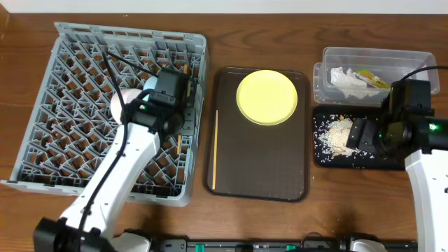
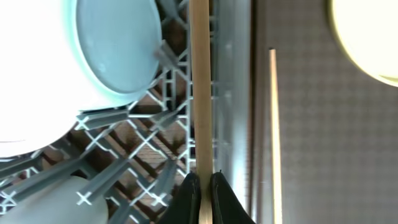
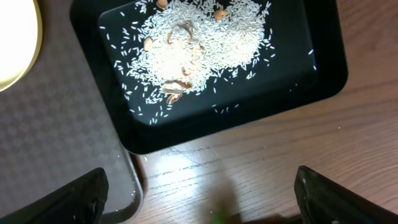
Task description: Sort waste into correct bins and load items into the dishwasher
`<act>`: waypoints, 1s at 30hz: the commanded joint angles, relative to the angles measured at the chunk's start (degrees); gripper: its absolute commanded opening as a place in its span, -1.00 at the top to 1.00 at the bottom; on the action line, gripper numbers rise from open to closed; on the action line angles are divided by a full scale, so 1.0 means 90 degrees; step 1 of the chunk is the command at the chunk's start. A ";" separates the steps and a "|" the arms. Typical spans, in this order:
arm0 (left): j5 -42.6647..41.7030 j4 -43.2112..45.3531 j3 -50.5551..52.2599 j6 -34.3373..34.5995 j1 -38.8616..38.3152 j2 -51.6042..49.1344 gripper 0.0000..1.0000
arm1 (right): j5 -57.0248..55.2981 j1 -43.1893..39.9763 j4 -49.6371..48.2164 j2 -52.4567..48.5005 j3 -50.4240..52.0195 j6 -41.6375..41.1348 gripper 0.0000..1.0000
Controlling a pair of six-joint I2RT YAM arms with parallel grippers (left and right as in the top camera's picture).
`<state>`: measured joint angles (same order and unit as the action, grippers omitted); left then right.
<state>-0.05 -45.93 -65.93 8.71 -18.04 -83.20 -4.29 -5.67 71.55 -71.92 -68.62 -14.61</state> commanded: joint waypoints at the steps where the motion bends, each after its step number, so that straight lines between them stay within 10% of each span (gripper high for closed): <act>1: -0.0204 0.0044 -0.0046 -0.0423 0.0034 -0.0432 0.88 | 0.0027 -0.0078 0.0000 0.0063 -0.0041 0.0056 -0.88; 6: -0.0202 0.0168 -0.0046 -0.0423 0.0041 -0.0928 0.86 | 0.0027 -0.0078 0.0007 0.0063 -0.0041 0.0056 -0.88; 10: -0.0151 0.0253 -0.0073 -0.0420 0.0107 -0.0806 0.24 | 0.0027 -0.0078 0.0005 0.0063 -0.0041 0.0056 -0.87; 17: -0.0622 0.0255 -0.0189 -0.0289 0.0022 0.0214 0.10 | 0.0027 -0.0078 0.0005 0.0063 -0.0041 0.0056 -0.88; 30: -0.0197 0.0347 -0.0051 0.2742 -0.2057 -0.1122 0.01 | 0.0029 -0.0078 0.0015 0.0063 -0.0041 0.0053 -0.88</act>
<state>-4.43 -43.59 -66.83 24.21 -33.26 -87.13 -4.27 -5.67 71.40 -71.92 -68.62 -14.61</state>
